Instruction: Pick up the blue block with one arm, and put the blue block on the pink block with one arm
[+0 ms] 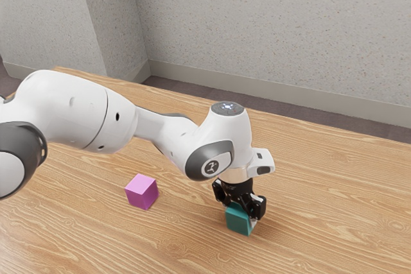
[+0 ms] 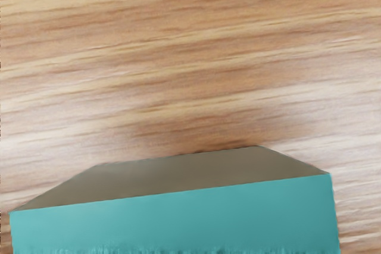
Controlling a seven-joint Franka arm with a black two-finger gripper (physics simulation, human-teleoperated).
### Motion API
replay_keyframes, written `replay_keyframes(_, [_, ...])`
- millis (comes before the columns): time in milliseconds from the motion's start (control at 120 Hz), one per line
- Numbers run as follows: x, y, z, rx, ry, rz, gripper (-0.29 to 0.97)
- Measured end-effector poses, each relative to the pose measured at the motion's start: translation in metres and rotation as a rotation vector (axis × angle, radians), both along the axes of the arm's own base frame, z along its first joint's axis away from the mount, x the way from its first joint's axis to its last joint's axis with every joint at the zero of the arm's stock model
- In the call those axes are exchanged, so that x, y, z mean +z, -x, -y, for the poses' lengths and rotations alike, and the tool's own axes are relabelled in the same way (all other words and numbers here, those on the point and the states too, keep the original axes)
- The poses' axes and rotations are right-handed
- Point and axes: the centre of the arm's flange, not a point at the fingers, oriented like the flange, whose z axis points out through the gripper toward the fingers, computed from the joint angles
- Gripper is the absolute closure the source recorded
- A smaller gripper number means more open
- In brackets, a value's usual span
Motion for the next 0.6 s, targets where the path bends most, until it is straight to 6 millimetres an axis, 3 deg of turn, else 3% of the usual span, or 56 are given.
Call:
replay_keyframes(283, [0.025, -0.007, -0.017, 0.026, -0.005, 0.030, 0.29])
replay_keyframes(417, [0.051, -0.006, -0.019, 0.027, 0.001, 0.052, 0.30])
replay_keyframes(600, [0.082, 0.021, -0.025, 0.021, -0.001, 0.059, 0.30])
